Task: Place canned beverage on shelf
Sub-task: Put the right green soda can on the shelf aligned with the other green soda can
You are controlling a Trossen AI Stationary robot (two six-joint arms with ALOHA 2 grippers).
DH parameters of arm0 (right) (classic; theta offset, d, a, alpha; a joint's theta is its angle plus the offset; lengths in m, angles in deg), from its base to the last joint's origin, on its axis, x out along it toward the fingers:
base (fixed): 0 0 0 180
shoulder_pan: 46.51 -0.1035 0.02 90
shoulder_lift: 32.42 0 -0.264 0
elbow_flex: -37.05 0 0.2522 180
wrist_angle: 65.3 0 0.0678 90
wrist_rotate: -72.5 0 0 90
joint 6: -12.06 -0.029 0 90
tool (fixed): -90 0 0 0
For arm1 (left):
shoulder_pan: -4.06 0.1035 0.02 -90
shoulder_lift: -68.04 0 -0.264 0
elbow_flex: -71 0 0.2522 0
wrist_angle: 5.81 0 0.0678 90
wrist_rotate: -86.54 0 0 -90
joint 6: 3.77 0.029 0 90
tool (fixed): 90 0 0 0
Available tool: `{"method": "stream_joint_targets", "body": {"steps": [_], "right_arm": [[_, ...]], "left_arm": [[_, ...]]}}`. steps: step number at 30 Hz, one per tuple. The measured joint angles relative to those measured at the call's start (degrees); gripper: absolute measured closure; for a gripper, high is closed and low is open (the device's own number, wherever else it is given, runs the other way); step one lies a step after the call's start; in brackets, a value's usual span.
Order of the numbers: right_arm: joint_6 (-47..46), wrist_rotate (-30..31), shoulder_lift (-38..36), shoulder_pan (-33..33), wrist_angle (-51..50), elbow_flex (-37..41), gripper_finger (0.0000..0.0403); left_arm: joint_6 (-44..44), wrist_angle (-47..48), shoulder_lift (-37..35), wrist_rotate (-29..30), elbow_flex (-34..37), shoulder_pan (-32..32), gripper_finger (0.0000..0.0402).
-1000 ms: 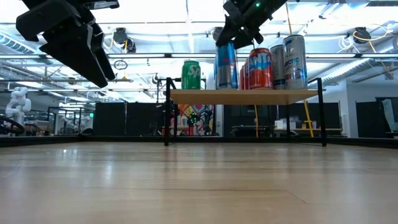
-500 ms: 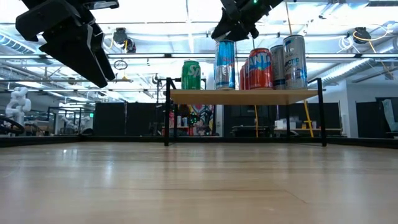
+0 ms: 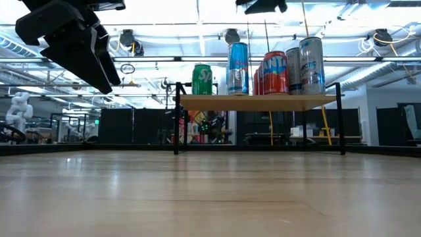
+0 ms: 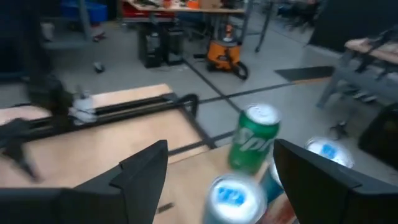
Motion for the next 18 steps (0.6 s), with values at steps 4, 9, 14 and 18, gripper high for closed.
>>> {"method": "stream_joint_targets", "body": {"steps": [4,9,14,18], "right_arm": [[-4.8,0.6,-2.2,-4.8,-7.4,0.0,0.0122],[-12.3,1.8,-2.5,-12.7,-17.7,0.0,0.0139],[-22.4,1.3,-2.1,-22.5,-27.1,0.0,0.0168],[-38.1,-7.4,-1.7,-27.6,-41.0,0.0,0.0186]], "left_arm": [[0.2,-1.3,0.0,0.1,0.0,0.0,0.0027],[1.4,-6.0,0.0,3.6,0.0,0.3,0.0027],[8.7,-19.4,0.0,4.2,3.4,1.7,0.0027],[17.0,-36.4,0.6,1.8,8.8,4.0,0.0027]]}}
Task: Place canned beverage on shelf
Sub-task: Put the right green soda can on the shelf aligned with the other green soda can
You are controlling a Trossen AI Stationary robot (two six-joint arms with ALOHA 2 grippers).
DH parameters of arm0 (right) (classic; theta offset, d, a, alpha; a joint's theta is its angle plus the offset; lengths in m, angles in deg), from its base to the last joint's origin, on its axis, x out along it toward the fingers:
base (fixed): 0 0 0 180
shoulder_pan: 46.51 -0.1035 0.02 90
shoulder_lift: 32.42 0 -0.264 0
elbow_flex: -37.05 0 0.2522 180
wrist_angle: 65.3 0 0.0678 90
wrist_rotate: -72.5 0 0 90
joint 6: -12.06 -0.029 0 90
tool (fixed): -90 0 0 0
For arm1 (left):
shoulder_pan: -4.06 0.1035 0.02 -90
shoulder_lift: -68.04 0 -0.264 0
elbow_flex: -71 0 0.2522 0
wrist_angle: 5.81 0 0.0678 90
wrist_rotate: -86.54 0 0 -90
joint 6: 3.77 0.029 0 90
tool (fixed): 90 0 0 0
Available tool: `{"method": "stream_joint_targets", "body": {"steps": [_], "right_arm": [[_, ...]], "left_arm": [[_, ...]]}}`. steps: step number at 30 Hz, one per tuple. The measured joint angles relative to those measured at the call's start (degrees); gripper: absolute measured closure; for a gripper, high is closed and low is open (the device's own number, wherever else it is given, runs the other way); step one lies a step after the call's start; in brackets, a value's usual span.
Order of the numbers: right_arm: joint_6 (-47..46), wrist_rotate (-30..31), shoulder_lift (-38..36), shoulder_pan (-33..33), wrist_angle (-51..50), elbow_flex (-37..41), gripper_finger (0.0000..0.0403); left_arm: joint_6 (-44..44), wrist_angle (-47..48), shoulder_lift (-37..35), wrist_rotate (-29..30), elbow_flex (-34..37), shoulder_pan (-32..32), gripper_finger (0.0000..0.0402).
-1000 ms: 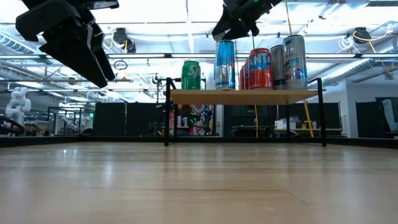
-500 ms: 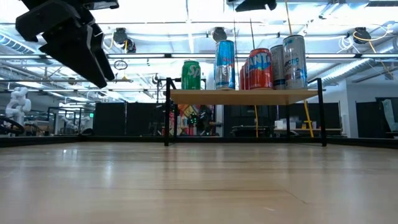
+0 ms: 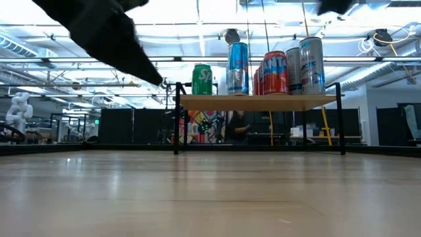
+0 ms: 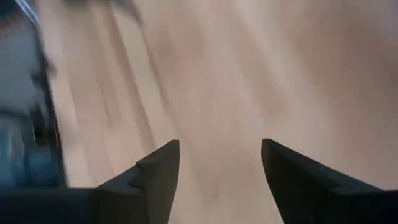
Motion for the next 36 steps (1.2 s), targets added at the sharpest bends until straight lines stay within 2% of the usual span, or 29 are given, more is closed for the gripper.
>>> {"method": "stream_joint_targets", "body": {"steps": [2,5,9,12,19,23,28,32,36], "right_arm": [[-7.4,-4.3,0.8,-2.2,-8.3,0.0,0.0192],[-20.3,-7.4,2.3,-6.5,-18.8,0.0,0.0194],[-34.1,-14.2,4.9,-13.5,-24.8,0.0,0.0195],[-41.7,-21.0,7.1,-19.3,-24.1,0.0,0.0195],[-57.9,-31.3,11.8,-29.0,-18.7,0.0,0.0195],[-62.5,-32.0,12.8,-32.5,-10.9,0.0,0.0178],[-69.3,-32.7,14.0,-35.1,-6.4,0.0,0.0126],[-72.6,-36.4,14.9,-36.8,-6.7,0.0,0.0098],[-75.5,-34.6,14.9,-38.2,-7.7,0.0,0.0093]], "left_arm": [[3.5,-7.6,0.7,-1.0,2.4,1.1,0.0027],[7.2,-17.3,2.5,-1.9,4.2,2.7,0.0027],[9.0,-22.7,5.5,-2.0,4.5,4.8,0.0027],[9.0,-25.4,7.7,-2.5,4.5,6.7,0.0027],[11.9,-28.5,11.9,-12.2,4.5,10.4,0.0027],[12.1,-31.1,13.4,-13.8,4.5,11.1,0.0027],[13.7,-32.7,14.4,-14.4,4.5,11.3,0.0027],[13.6,-32.7,14.4,-15.4,4.5,11.3,0.0027],[13.4,-32.0,14.3,-15.4,4.5,11.2,0.0027]]}}
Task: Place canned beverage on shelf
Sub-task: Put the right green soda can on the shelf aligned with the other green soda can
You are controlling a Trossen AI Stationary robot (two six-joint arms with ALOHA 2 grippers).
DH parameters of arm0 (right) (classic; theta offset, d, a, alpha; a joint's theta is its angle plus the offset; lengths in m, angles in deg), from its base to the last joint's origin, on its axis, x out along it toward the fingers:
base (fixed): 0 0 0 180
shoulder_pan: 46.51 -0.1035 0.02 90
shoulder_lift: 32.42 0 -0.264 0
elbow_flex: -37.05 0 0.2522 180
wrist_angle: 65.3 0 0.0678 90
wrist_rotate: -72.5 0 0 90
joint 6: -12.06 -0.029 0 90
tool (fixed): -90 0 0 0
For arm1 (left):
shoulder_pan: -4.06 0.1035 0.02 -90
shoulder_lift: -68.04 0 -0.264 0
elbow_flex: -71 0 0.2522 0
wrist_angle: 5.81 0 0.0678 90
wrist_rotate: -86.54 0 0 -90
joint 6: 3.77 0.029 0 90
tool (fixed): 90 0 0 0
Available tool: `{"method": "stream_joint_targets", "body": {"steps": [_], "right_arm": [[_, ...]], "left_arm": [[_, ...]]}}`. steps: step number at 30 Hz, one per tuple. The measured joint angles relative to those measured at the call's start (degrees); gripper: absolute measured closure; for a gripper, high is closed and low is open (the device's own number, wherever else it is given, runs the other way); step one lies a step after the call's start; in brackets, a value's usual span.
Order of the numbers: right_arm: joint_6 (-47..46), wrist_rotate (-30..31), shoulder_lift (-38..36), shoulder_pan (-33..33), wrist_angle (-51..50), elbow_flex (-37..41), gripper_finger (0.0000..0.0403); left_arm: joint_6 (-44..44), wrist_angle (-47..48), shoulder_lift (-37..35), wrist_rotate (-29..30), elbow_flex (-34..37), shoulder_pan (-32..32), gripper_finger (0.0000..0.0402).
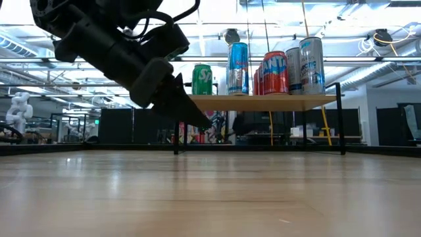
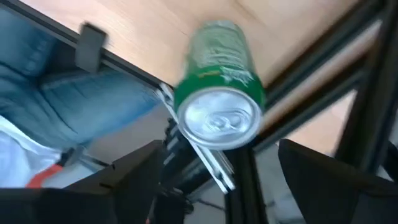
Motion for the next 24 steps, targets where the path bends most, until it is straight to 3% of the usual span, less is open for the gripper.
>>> {"method": "stream_joint_targets", "body": {"steps": [4,10,24], "right_arm": [[-0.1,4.5,0.0,-1.1,1.3,0.0,0.0093],[0.0,6.1,1.5,-2.0,0.9,0.0,0.0093],[-0.5,5.6,5.2,-2.6,1.6,0.0,0.0093]], "left_arm": [[-0.5,1.2,0.0,-0.4,0.0,0.0,0.0027],[-0.5,1.6,0.0,-1.7,0.0,0.0,0.0027],[-0.7,1.8,0.0,-3.0,0.0,0.0,0.0027]]}}
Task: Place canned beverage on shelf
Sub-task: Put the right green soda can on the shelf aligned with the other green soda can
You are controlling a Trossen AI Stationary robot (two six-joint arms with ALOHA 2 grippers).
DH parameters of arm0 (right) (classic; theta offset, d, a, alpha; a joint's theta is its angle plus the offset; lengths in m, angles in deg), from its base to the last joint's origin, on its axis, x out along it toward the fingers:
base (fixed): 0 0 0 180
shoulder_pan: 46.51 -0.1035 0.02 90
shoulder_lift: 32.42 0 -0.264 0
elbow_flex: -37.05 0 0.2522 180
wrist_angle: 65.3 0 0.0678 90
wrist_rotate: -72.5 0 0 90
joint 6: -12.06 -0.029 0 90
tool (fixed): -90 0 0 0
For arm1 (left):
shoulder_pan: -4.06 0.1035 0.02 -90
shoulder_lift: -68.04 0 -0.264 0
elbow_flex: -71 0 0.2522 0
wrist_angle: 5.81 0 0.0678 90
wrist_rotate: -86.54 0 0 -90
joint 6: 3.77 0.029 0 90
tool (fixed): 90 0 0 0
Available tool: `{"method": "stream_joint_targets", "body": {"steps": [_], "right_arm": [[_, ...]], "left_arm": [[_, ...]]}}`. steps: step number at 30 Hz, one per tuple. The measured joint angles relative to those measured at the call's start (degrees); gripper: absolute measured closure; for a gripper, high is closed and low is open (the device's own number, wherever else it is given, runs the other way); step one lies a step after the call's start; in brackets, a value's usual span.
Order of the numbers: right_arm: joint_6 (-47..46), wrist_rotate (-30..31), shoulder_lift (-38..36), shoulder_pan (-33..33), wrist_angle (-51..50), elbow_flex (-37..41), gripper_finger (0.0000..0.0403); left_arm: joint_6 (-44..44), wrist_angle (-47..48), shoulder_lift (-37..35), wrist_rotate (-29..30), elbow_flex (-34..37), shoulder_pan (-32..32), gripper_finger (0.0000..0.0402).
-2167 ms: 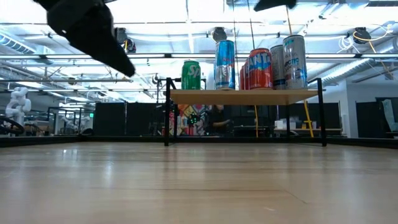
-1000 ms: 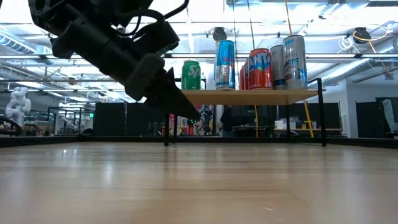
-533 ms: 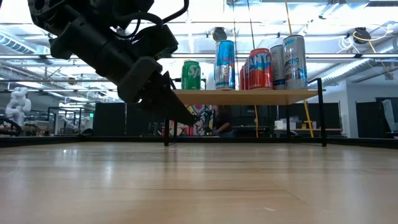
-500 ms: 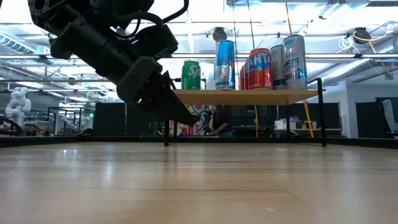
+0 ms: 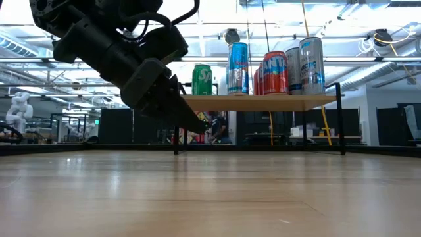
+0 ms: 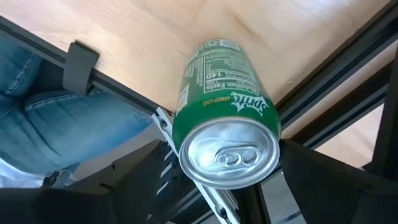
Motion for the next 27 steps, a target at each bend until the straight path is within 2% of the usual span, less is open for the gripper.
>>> {"method": "stream_joint_targets", "body": {"steps": [6,13,20,24,27], "right_arm": [[0.0,0.0,1.9,0.0,0.5,0.0,0.0093],[1.2,-4.5,5.4,-0.7,1.8,-0.1,0.0092],[3.5,-4.1,7.3,-0.7,3.6,-0.2,0.0095],[2.6,-0.3,7.2,0.6,3.8,-0.2,0.0109],[2.0,6.4,7.1,3.0,3.9,-0.2,0.0114]], "left_arm": [[-0.8,0.2,0.0,0.0,0.0,0.0,0.0027],[-0.9,0.2,0.0,0.0,0.0,0.0,0.0027],[-0.9,0.2,0.0,0.0,0.0,0.0,0.0027],[-1.1,0.2,0.0,0.0,0.0,0.0,0.0027],[-1.2,0.2,0.0,0.0,0.0,0.0,0.0027]]}}
